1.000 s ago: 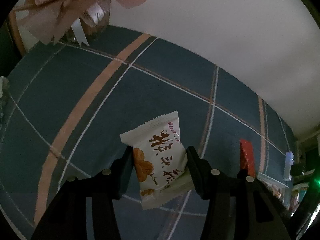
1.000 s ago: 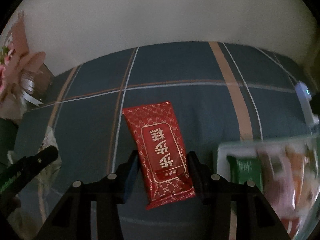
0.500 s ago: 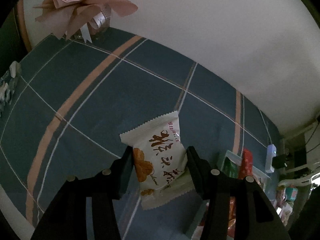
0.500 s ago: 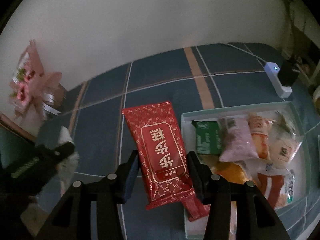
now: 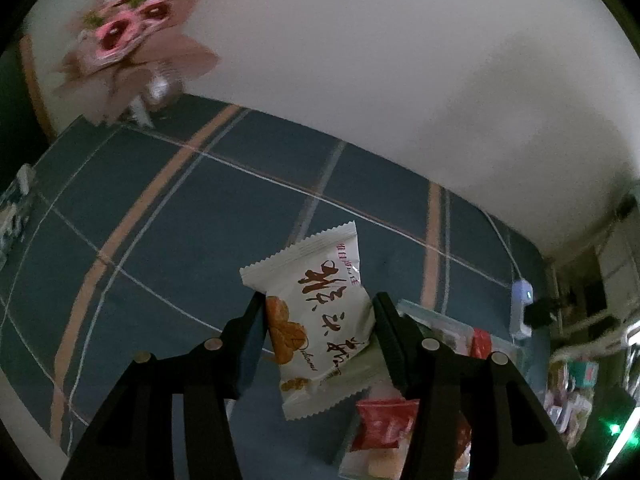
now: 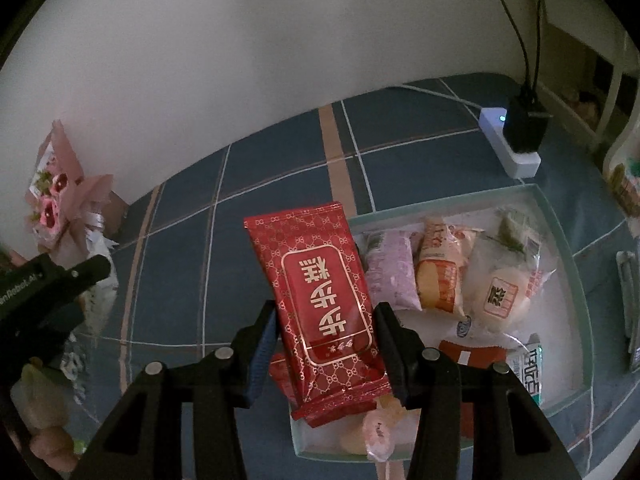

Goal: Organize snacks
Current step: 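Carry the white cookie pack and red packet over the tray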

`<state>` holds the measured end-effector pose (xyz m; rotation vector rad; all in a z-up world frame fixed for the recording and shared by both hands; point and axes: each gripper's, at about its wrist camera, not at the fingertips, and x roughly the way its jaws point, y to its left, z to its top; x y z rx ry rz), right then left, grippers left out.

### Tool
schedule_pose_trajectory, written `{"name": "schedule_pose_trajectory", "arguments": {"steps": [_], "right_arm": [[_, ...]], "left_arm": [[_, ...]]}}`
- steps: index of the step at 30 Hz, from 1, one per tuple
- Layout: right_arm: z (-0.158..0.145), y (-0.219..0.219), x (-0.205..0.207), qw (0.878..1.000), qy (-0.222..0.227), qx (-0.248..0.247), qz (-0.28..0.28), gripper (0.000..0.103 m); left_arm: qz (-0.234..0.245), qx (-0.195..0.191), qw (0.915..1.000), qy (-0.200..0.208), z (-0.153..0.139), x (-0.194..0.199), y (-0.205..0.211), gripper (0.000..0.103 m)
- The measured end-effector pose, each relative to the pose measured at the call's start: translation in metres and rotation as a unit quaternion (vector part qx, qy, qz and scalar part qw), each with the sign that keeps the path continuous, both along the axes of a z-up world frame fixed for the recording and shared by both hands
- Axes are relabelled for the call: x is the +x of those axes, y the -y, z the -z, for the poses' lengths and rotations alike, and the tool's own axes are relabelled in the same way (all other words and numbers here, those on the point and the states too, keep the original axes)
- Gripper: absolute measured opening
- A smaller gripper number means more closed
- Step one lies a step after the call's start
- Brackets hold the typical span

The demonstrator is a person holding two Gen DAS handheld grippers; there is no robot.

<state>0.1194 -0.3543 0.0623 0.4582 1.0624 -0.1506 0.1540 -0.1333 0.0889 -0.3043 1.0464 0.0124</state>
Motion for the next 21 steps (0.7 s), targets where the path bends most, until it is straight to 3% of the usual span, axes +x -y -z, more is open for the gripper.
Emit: {"name": "schedule_pose_trajectory", "arguments": {"steps": [12, 21], "right_arm": [[-0.009, 0.047, -0.019, 0.999, 0.008, -0.01, 0.047, 0.051], [-0.011, 0.091, -0.043, 0.994, -0.004, -0.023, 0.108, 0.051]], "left_arm": [[0.103, 0.008, 0.9946, -0.009, 0.009, -0.014, 0.078, 0.054], [0.175, 0.017, 0.9843, -0.021, 0.021, -0.032, 0.127, 0.055]]}}
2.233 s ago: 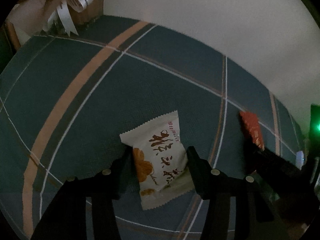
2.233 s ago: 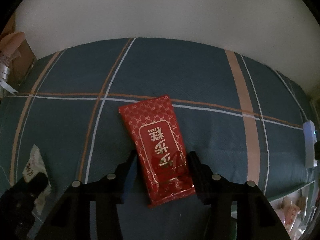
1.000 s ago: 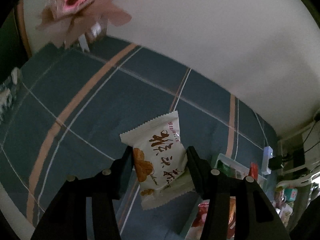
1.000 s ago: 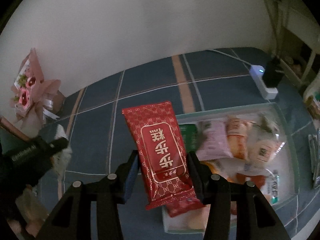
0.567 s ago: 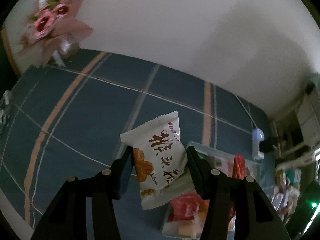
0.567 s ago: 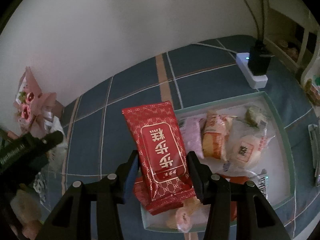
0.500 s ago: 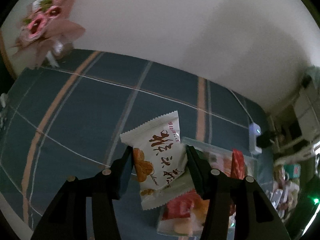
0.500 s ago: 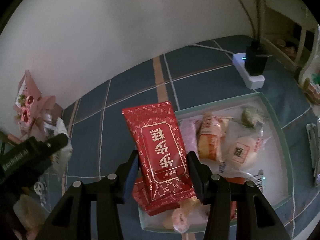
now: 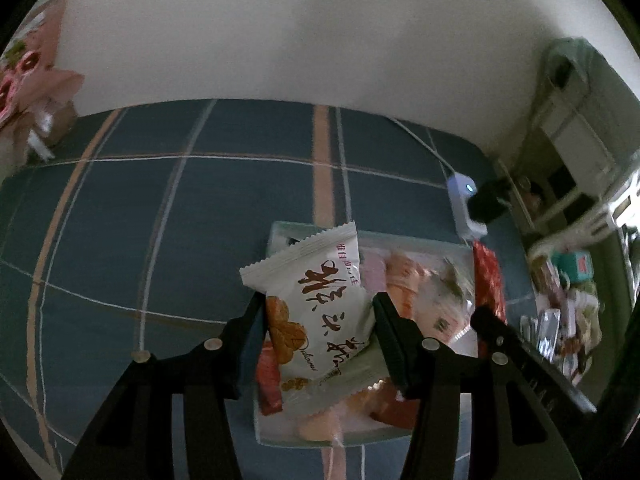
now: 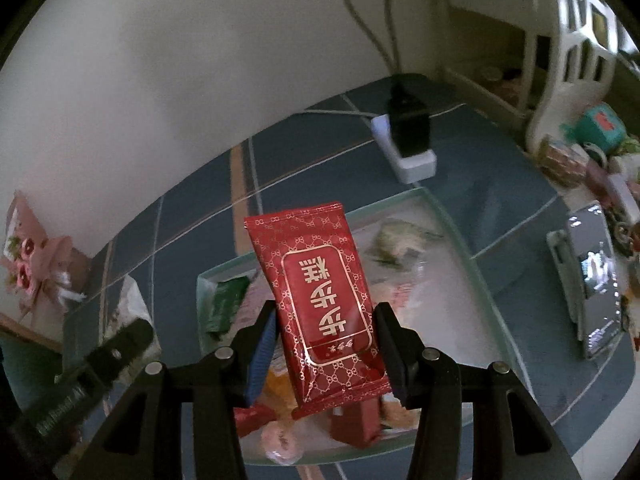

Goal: Organize snacks
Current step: 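Carry the white cookie pack and red packet over the tray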

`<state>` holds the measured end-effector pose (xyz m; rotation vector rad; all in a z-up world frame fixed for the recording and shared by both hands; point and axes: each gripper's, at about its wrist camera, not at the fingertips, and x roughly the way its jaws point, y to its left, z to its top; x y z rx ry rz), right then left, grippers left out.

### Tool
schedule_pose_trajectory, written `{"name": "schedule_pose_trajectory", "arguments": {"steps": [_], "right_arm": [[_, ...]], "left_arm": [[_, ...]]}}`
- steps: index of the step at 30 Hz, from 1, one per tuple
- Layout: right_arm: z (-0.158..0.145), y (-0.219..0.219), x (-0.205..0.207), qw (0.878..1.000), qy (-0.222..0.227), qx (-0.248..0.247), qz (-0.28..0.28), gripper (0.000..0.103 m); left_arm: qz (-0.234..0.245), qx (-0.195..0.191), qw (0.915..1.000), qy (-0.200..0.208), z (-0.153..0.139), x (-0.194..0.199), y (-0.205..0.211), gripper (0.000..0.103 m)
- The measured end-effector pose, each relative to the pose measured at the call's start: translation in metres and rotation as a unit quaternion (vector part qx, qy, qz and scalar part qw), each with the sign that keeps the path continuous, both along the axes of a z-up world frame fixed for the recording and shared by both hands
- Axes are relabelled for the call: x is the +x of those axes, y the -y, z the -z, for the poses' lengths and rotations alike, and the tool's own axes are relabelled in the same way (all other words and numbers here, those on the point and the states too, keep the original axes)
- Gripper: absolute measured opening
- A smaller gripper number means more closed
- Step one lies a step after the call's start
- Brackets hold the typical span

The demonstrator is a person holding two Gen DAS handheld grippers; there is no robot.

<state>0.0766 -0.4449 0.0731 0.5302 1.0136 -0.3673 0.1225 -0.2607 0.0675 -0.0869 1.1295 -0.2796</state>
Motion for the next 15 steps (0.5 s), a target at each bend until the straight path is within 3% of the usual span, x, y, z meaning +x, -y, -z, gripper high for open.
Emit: {"name": "schedule_pose_trajectory", "arguments": {"steps": [8, 15], "right_arm": [[-0.007, 0.007, -0.01, 1.0, -0.001, -0.017, 0.008, 0.051], [0.01, 0.013, -0.007, 1.0, -0.022, -0.012, 0.015, 0.052]], "left_arm": [[0.043, 0.007, 0.999, -0.01, 0.013, -0.012, 0.029, 0.055], [0.051, 0.019, 0.9983, -0.019, 0.031, -0.009, 0.035, 0.055]]}}
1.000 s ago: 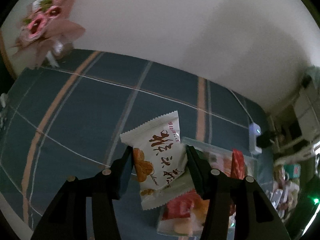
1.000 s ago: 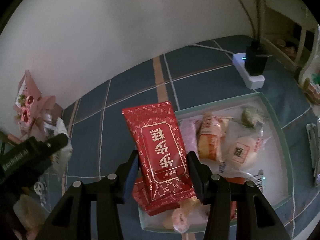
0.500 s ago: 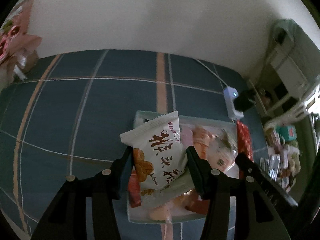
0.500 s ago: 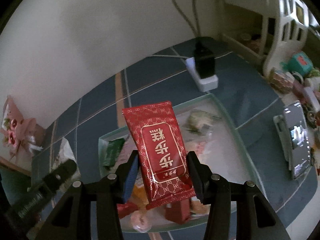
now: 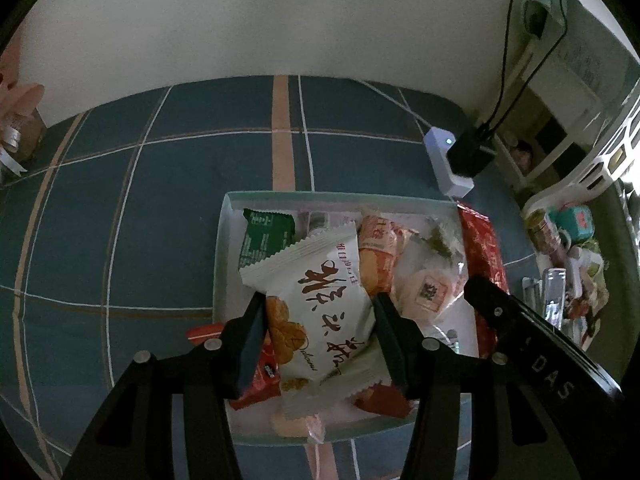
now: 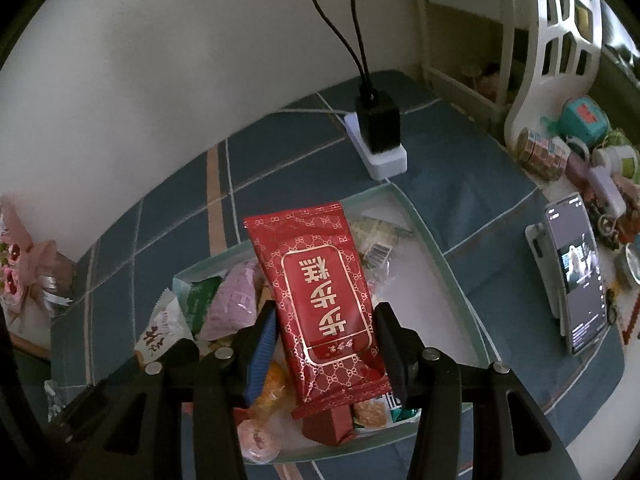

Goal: Organize snacks
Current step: 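Carry the white cookie pack and red packet over the tray, then open both tools to drop the packs into the tray and withdraw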

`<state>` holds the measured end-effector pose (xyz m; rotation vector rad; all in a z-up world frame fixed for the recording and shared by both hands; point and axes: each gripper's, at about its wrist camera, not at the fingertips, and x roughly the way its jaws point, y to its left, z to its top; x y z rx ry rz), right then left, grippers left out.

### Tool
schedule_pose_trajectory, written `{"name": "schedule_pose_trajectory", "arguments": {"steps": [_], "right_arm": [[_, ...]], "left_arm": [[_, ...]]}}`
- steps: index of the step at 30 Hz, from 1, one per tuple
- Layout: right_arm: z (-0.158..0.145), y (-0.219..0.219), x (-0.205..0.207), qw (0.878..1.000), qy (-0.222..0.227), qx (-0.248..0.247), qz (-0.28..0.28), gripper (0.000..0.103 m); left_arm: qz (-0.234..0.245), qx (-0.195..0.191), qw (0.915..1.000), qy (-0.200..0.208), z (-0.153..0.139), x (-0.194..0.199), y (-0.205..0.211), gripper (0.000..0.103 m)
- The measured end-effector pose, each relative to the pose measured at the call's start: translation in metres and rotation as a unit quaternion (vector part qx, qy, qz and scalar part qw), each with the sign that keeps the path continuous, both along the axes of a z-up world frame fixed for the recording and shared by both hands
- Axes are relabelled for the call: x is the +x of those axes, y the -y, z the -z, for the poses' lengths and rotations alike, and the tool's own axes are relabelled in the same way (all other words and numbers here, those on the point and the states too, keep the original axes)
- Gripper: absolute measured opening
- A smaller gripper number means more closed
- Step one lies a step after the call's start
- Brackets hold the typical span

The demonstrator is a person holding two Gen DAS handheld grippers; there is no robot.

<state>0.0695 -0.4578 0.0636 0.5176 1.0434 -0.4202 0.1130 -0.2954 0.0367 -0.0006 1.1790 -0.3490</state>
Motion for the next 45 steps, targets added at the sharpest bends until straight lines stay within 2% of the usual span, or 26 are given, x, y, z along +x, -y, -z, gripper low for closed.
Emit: {"name": "schedule_pose_trajectory", "arguments": {"steps": [8, 12, 14, 19, 21, 24, 26, 29, 31, 32, 34, 39, 41, 42, 43, 45], "right_arm": [[0.031, 0.004, 0.005, 0.999, -0.04, 0.022, 0.003, 0.051], [0.033, 0.005, 0.004, 0.999, -0.04, 0.032, 0.008, 0.052], [0.034, 0.006, 0.003, 0.998, -0.038, 0.041, 0.009, 0.052], [0.029, 0.005, 0.003, 0.999, -0.034, 0.037, 0.006, 0.053], [0.028, 0.004, 0.004, 0.999, -0.033, 0.035, 0.002, 0.054], [0.026, 0.001, 0.004, 0.999, -0.034, 0.031, -0.004, 0.063], [0.026, -0.001, 0.005, 0.999, -0.036, 0.026, -0.007, 0.069], [0.025, -0.004, 0.006, 0.999, -0.039, 0.018, -0.013, 0.077], [0.024, -0.006, 0.007, 0.999, -0.042, 0.013, -0.016, 0.078], [0.024, -0.007, 0.008, 0.999, -0.043, 0.01, -0.018, 0.078], [0.023, -0.01, 0.008, 0.999, -0.044, 0.004, -0.022, 0.079], [0.02, -0.019, 0.011, 0.998, -0.048, -0.012, -0.034, 0.082], [0.018, -0.023, 0.012, 0.998, -0.049, -0.02, -0.04, 0.09], [0.018, -0.025, 0.012, 0.998, -0.049, -0.023, -0.042, 0.091], [0.017, -0.027, 0.013, 0.997, -0.049, -0.026, -0.044, 0.092], [0.016, -0.031, 0.013, 0.997, -0.048, -0.032, -0.049, 0.093]], "left_arm": [[-0.009, -0.018, 0.9993, -0.032, 0.024, 0.008, -0.003, 0.055], [-0.017, -0.038, 0.9981, -0.046, 0.026, 0.009, -0.006, 0.056], [-0.018, -0.039, 0.9981, -0.043, 0.023, 0.009, -0.007, 0.061], [-0.021, -0.039, 0.9981, -0.042, 0.016, 0.009, -0.009, 0.062], [-0.026, -0.033, 0.9983, -0.04, 0.014, 0.008, -0.011, 0.062], [-0.037, -0.018, 0.9985, -0.036, 0.009, 0.008, -0.016, 0.064], [-0.048, -0.004, 0.9984, -0.031, 0.006, 0.008, -0.022, 0.069], [-0.065, 0.03, 0.9973, -0.019, 0.003, 0.009, -0.03, 0.07], [-0.076, 0.053, 0.9956, -0.01, 0.003, 0.01, -0.037, 0.073], [-0.081, 0.06, 0.9949, -0.008, 0.003, 0.011, -0.04, 0.079], [-0.093, 0.071, 0.9931, -0.005, 0.003, 0.011, -0.048, 0.085], [-0.115, 0.084, 0.9897, -0.004, 0.003, 0.014, -0.067, 0.085], [-0.123, 0.089, 0.9883, -0.004, 0.004, 0.015, -0.074, 0.086], [-0.131, 0.092, 0.9871, -0.003, 0.004, 0.015, -0.08, 0.089], [-0.137, 0.092, 0.9863, -0.004, 0.004, 0.015, -0.084, 0.099], [-0.153, 0.098, 0.9833, 0.002, 0.004, 0.014, -0.095, 0.102]]}}
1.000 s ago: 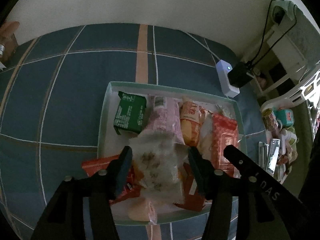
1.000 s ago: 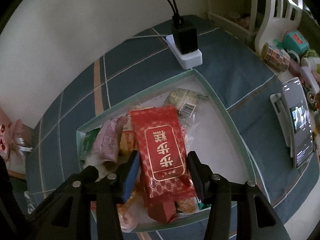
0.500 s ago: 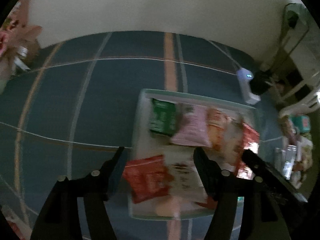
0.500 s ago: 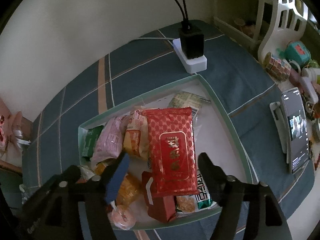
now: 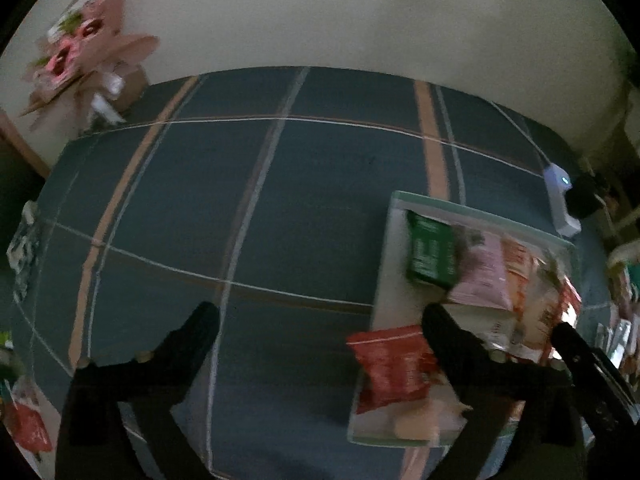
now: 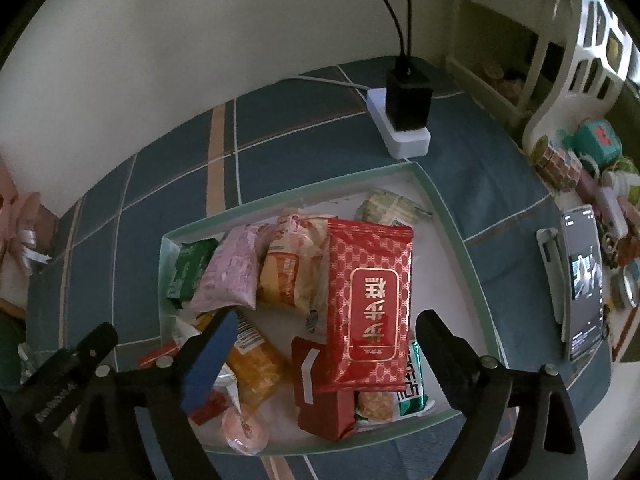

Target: Organize snacks

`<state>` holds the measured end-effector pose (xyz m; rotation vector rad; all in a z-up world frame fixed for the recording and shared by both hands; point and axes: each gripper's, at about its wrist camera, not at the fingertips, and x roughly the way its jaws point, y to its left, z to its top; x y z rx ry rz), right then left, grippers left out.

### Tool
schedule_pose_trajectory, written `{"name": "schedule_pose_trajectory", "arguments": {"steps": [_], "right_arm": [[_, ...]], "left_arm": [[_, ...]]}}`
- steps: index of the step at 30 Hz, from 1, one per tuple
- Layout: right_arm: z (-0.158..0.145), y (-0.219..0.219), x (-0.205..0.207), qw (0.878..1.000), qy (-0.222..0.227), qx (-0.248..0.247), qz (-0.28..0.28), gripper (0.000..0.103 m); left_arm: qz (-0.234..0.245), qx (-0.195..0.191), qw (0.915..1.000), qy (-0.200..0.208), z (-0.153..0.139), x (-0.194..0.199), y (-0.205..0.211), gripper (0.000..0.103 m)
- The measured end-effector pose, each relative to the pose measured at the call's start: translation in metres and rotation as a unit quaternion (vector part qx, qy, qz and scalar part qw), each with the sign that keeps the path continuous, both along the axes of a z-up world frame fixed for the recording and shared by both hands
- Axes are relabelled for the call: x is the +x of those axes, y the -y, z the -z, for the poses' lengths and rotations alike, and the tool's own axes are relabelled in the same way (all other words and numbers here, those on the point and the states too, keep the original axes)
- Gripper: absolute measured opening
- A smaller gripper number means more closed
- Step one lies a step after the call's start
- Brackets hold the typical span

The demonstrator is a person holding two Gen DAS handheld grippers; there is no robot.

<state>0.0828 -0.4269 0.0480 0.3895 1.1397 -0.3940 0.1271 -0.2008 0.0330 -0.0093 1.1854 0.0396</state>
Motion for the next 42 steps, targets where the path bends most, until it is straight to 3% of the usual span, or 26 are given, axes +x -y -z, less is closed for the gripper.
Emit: {"name": "schedule_pose_trajectory", "arguments": {"steps": [2, 16, 33, 42], "right_arm": [[-0.001, -0.003, 0.0, 1.0, 0.002, -0.006, -0.003, 0.103], [-0.012, -0.037, -0.011, 0.998, 0.007, -0.042, -0.041, 0.103], [-0.016, -0.087, -0.057, 0.994, 0.026, -0.066, -0.085, 0.103], [-0.009, -0.094, -0.065, 0.994, 0.019, -0.066, -0.088, 0.103]], "left_arm": [[-0.01, 0.009, 0.9999, 0.004, 0.0, -0.001, -0.008, 0.102], [-0.012, 0.052, 0.9985, 0.013, -0.001, -0.033, -0.05, 0.102], [0.011, 0.047, 0.9986, 0.024, -0.005, -0.081, -0.07, 0.102], [0.002, 0.035, 0.9992, 0.02, -0.005, -0.085, -0.082, 0.102]]}}
